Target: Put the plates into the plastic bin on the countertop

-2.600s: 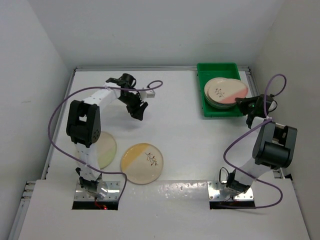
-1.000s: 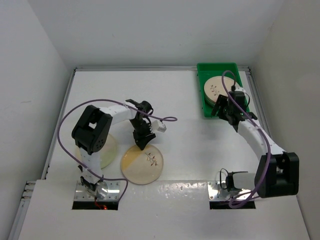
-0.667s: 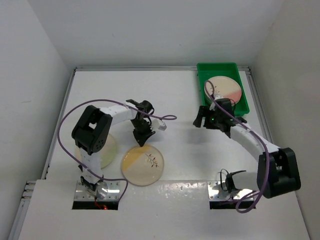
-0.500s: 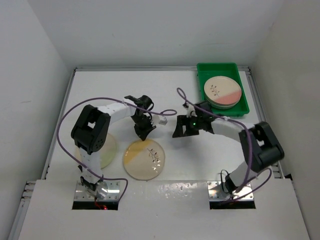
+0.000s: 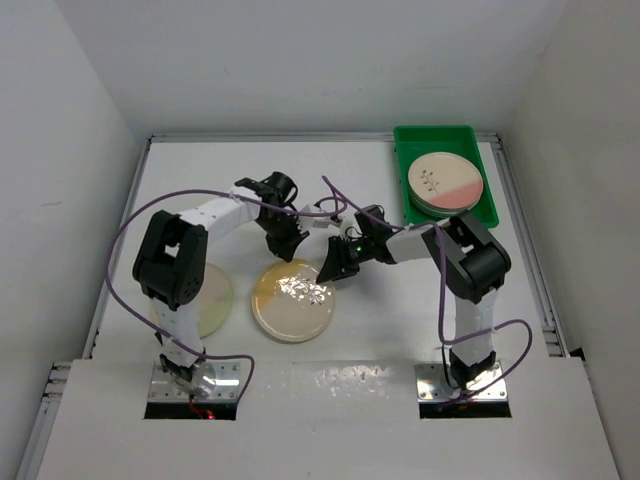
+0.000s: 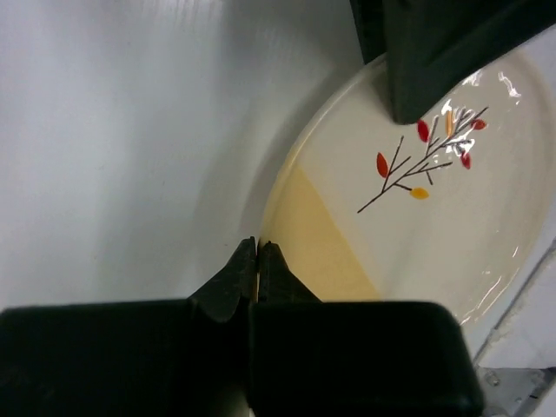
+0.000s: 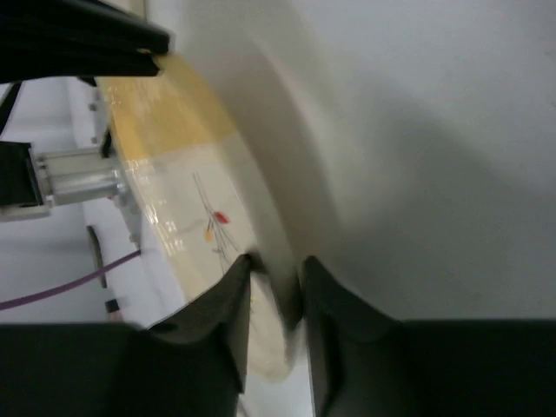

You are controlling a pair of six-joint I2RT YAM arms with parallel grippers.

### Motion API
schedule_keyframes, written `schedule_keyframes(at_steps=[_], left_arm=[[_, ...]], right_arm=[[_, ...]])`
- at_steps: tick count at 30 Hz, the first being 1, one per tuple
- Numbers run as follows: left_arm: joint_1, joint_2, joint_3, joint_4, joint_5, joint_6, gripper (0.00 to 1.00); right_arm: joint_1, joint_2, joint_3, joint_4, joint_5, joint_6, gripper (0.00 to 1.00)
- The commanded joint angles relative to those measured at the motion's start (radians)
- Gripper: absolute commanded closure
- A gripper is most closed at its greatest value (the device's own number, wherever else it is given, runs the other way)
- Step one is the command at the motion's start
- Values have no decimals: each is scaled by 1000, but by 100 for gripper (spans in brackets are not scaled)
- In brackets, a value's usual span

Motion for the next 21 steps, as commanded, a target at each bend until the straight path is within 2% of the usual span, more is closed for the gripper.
schedule_keyframes(at_steps=[1,4,9,10,11,13,16,21], left_arm=[[31,-60,40,47,43,-8,100],[54,-60,40,58,43,-20,100],[97,-60,49,67,23,-30,98],[110,-60,61,67,23,-39,90],[122,-60,81,67,23,-39,72],[174,-60,107,67,2,-66,56],[270,-60,156,47,-14,-89,49],[421,-39,179,-29,-133,-123,35]], right_arm=[[19,49,18,69,-96,38,78],[20,20,-28,141,-143,72,98],[-64,-75,-83,272,-180,173,100],[-73,-88,-83,286,-185,216,100],[-113,-120,-83,301,-188,237,100],[-144,-182,-70,339,-180,300,100],[-237,-252,-42,375,-147,360,100],[-511,-338,-56,465,36,515,100]])
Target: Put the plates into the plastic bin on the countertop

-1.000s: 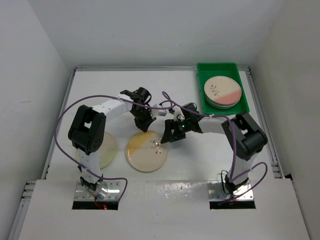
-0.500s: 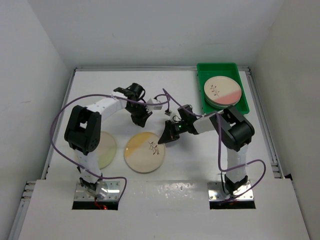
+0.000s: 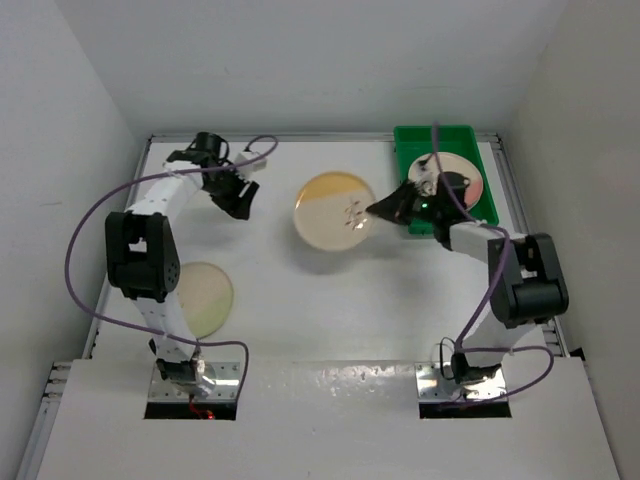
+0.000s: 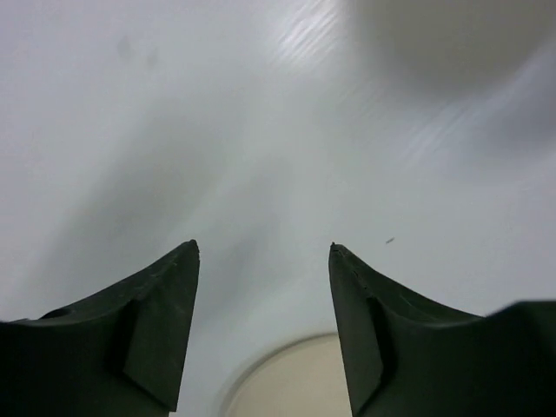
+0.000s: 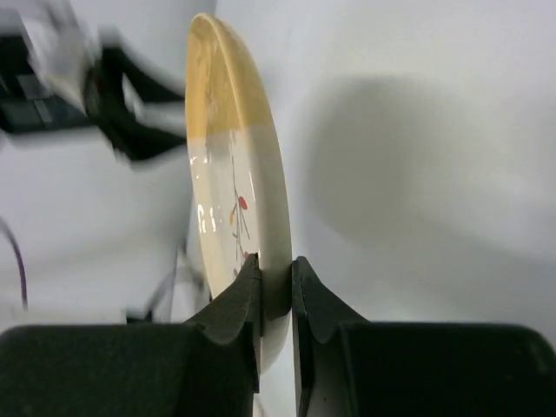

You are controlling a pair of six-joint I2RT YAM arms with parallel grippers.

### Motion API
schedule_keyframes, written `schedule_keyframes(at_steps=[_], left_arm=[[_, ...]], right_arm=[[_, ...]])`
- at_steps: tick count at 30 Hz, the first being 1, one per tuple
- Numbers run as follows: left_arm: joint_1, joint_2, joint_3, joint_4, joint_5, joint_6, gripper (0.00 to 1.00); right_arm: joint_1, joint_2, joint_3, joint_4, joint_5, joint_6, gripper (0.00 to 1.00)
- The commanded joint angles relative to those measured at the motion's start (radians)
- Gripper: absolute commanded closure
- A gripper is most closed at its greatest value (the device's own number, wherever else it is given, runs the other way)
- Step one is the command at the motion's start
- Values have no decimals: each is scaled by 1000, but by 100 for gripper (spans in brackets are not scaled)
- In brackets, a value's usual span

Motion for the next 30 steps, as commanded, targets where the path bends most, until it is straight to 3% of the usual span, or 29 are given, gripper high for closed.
schedule_keyframes(at_steps=[1,2,6,11,19,21,22,25,30], left_arm=[[118,-26,19,-86,-88,-30,35],[143,-26,19,-100,-102,-30,27],[258,-37,-39,-133,-122,-30,26],[402,-97,-172,-133,-163,9,26],[551,-97,-319,-102,-152,54,26],[562,-88,-353,-80,-143,54,26],[562,-88,-362,-80,-143,54,26],[573,-88,-390,-38,-163,54,26],[582,-65,-399,-16,-181,63,26]], right_arm=[[-178,-97,33,215,123,190,100],[-204,-109,21,214,192,232,100],[-345,-143,-44,220,418,300,100],[-445,-129,-81,249,572,326,100],[-493,-33,-16,168,593,274,100],[-488,-20,-3,78,600,239,91],[-488,-17,28,46,604,212,81],[-485,-13,94,-142,653,95,63],[-464,16,212,-350,721,-54,51]])
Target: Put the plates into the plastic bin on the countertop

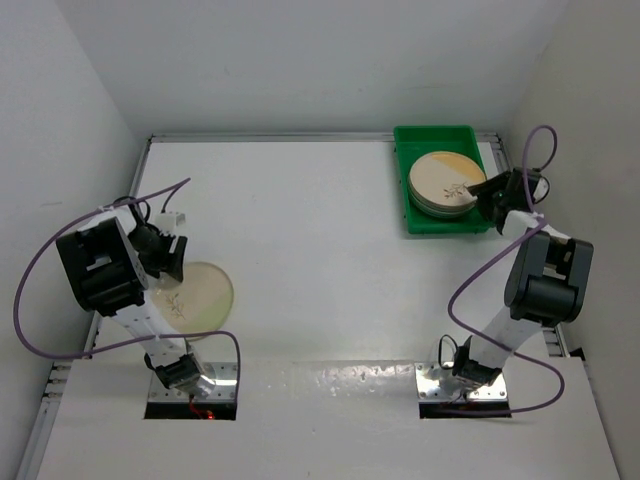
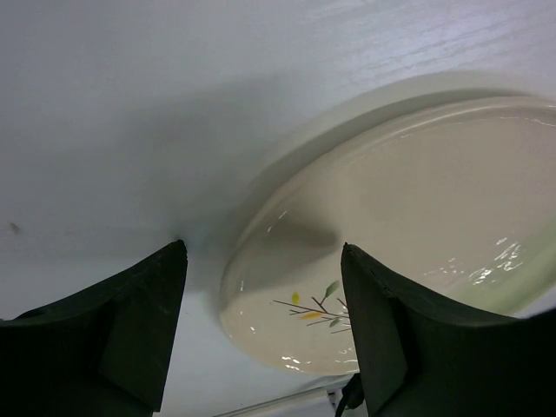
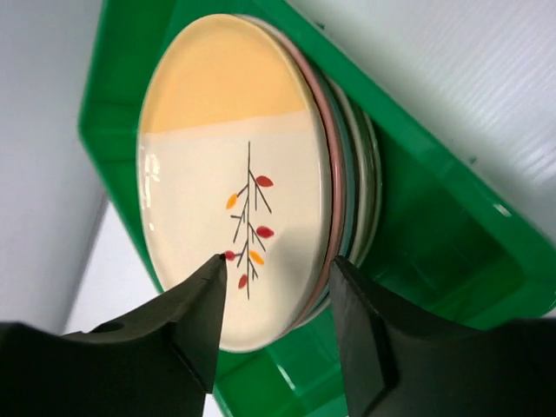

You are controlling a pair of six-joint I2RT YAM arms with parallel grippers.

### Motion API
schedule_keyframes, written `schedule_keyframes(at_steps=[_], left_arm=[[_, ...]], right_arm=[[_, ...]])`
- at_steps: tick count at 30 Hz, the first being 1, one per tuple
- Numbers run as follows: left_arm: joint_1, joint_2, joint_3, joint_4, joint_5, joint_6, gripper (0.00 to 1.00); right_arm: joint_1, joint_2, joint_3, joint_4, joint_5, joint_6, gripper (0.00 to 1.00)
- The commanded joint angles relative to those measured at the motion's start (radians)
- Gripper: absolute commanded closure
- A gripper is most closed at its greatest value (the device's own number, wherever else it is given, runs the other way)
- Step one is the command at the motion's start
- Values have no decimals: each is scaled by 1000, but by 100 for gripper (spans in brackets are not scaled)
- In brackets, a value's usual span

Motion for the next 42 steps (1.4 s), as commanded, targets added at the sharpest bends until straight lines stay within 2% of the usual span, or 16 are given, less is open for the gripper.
schedule_keyframes(at_steps=[1,5,11,14,18,20,22,24,25,26,28,29,31,32,36,42], left_arm=[[18,4,1,35,-11,24,26],[18,4,1,35,-11,24,26],[18,-5,-10,24,22,63,26],[18,35,-36,5,34,63,37],[18,70,-70,4,34,53,64],[9,70,-70,4,43,53,74],[-14,70,-70,4,72,44,93],[-26,70,-61,4,103,35,100],[-27,57,-45,4,121,35,100],[-43,56,-36,-6,143,35,100],[-89,15,-15,-6,210,24,100],[-108,0,10,-15,238,24,100],[-180,-69,31,-15,319,24,100],[-204,-98,41,-15,350,44,100],[-313,-210,29,32,411,67,100],[-399,-210,28,76,399,38,100]], right_arm=[[21,10,118,-171,63,-180,49],[71,1,163,-280,178,-349,44],[174,-135,135,-322,273,-446,40],[240,-228,54,-271,276,-484,39],[313,-311,14,-275,291,-532,39],[378,-343,3,-282,287,-540,38],[445,-346,-4,-283,244,-567,35],[476,-325,0,-291,132,-599,35],[534,-309,6,-304,76,-607,35],[556,-262,10,-311,-75,-624,34],[654,-220,28,-309,-174,-643,34],[710,-146,39,-308,-299,-643,34],[764,-47,104,-314,-356,-626,33],[837,-12,127,-320,-430,-621,33],[938,258,357,-383,-499,-621,29],[921,450,418,-197,-578,-425,29]])
